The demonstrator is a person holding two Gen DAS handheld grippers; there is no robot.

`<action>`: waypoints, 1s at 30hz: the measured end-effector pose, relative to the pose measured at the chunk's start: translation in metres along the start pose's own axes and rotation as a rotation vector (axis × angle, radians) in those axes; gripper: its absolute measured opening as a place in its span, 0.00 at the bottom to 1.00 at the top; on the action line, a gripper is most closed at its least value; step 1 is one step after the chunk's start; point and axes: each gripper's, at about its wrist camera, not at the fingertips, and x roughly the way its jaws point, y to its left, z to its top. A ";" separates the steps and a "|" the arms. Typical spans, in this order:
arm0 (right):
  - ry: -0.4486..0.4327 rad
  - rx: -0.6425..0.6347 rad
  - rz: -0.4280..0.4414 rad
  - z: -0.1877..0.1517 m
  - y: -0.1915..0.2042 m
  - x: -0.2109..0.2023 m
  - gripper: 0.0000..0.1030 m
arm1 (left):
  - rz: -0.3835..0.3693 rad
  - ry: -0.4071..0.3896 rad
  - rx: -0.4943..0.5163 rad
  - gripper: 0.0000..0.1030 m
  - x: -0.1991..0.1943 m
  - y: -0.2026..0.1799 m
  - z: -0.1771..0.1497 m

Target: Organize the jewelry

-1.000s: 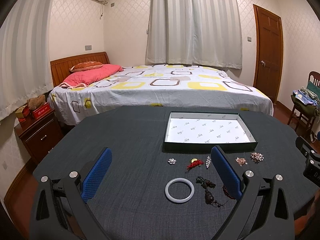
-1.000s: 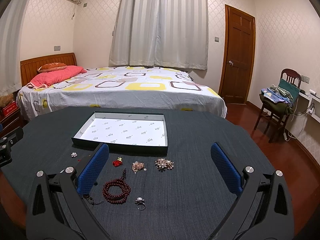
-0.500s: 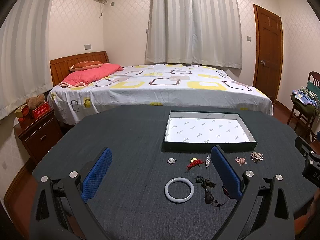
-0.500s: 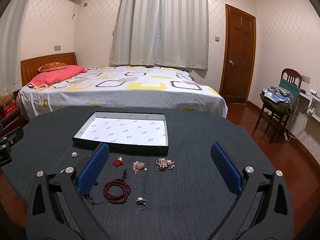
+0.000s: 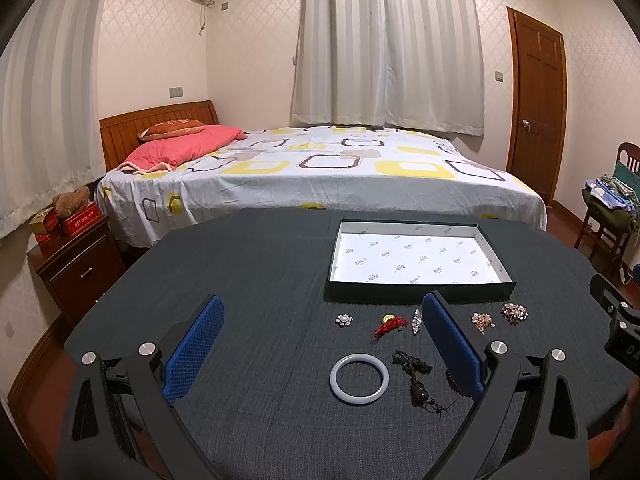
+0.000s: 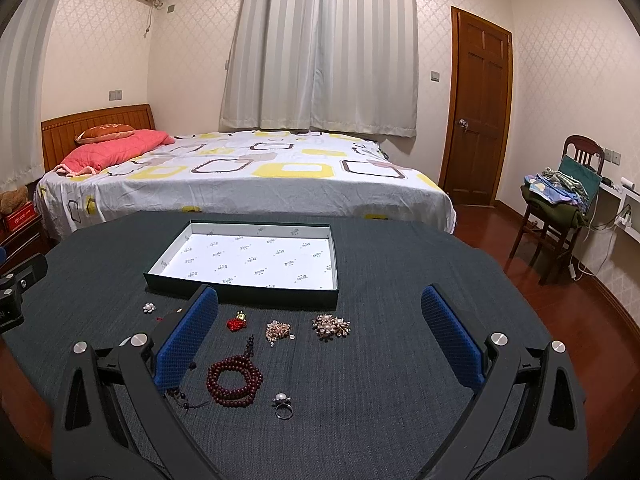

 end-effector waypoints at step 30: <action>0.058 0.015 0.017 -0.029 -0.003 0.031 0.96 | -0.038 0.080 -0.030 0.93 0.031 0.007 -0.016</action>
